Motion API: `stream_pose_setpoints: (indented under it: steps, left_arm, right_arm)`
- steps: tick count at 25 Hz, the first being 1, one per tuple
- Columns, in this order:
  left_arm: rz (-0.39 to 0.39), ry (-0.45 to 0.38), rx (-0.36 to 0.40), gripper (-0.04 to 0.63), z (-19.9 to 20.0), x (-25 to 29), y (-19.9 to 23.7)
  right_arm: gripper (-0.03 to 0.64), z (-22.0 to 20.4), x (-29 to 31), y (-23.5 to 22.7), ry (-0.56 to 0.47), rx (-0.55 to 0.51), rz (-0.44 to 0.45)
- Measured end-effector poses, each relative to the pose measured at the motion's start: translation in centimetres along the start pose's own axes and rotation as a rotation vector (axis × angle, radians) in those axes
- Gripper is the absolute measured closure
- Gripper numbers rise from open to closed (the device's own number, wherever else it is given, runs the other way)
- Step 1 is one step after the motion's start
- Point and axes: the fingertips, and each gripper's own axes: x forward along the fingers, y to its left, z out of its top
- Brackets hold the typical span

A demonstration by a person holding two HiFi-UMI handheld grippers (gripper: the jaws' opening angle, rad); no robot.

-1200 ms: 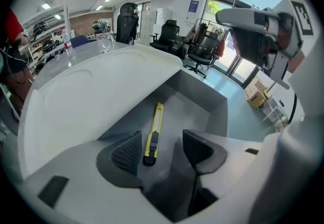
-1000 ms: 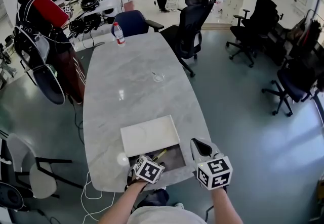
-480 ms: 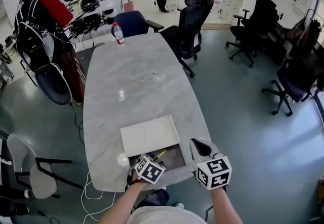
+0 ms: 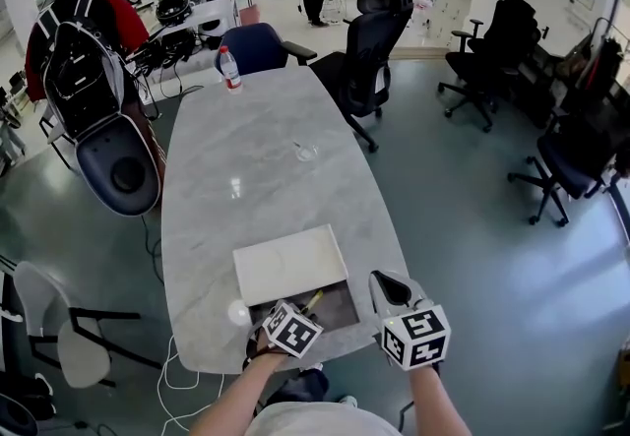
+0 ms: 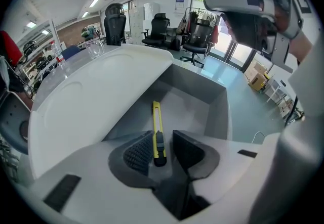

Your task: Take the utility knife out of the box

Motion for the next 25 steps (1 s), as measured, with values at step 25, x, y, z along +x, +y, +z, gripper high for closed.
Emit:
stream_pose_setpoints:
  steps: [25]
  left_arm:
    - [0.048, -0.036, 0.105, 0.534, 0.6, -2.2, -1.1]
  right_arm:
    - [0.612, 0.4, -2.3, 0.9, -0.006, -0.027, 0.023]
